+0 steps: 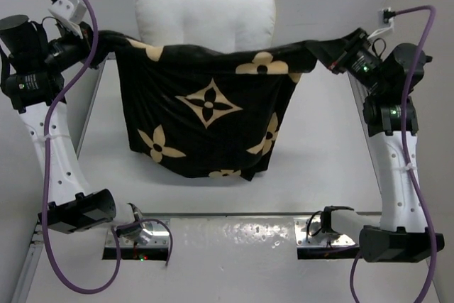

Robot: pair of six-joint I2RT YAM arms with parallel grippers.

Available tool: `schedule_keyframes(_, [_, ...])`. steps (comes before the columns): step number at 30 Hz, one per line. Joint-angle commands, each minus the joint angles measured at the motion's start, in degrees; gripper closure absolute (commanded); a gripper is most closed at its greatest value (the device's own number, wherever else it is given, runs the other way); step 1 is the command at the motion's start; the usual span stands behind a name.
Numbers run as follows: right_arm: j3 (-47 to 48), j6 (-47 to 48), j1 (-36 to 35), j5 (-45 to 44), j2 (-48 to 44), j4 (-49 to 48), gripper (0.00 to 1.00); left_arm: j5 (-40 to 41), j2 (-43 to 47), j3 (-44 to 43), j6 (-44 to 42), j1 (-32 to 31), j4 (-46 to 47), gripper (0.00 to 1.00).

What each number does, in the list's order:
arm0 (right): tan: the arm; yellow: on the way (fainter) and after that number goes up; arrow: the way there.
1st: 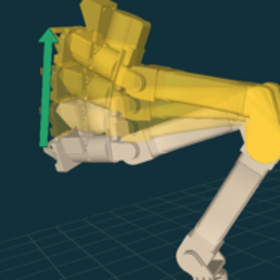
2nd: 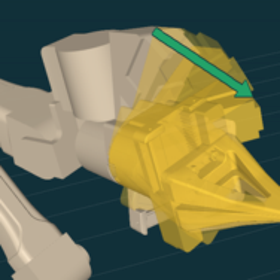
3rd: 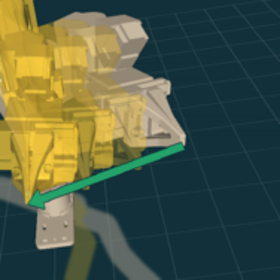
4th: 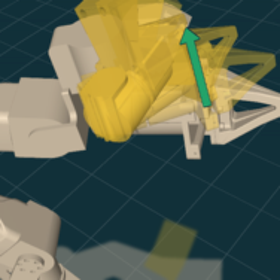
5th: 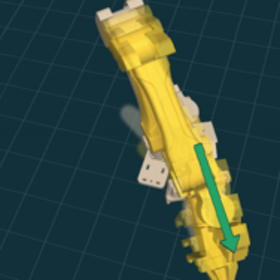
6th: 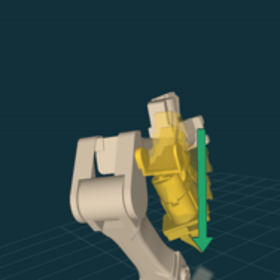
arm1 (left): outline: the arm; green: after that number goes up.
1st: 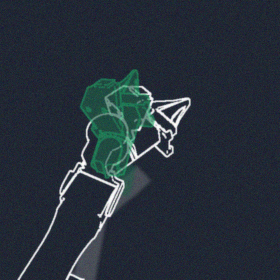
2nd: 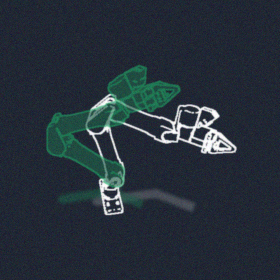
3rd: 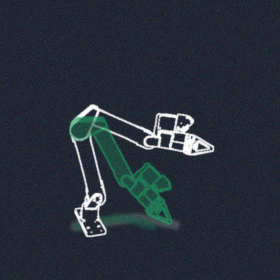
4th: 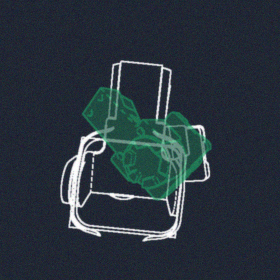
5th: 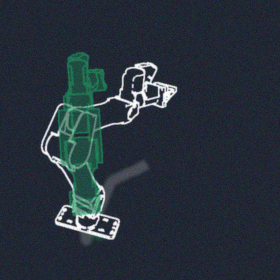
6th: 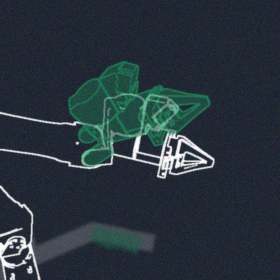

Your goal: Put the pillow into the pillowcase

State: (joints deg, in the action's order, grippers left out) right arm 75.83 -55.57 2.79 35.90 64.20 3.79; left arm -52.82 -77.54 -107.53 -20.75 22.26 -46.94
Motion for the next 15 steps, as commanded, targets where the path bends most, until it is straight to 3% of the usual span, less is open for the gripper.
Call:
schedule_keyframes(1, [10.38,3.45,1.16,-4.25,0.48,-5.28,1.00,0.17,2.39,-2.86,12.90,1.56,25.47,1.00])
schedule_keyframes(4, [12.85,3.45,1.87,-4.96,0.48,-6.16,1.00,0.78,2.57,-4.53,14.86,1.82,29.79,1.00])
schedule_keyframes(10, [7.30,2.74,2.48,-5.48,-3.73,-13.29,1.00,2.28,2.57,-9.53,23.82,5.42,37.35,1.00])
schedule_keyframes(15, [24.58,7.49,3.54,-7.16,1.88,-7.32,1.00,2.02,-3.49,-22.80,32.87,8.58,43.16,1.00])
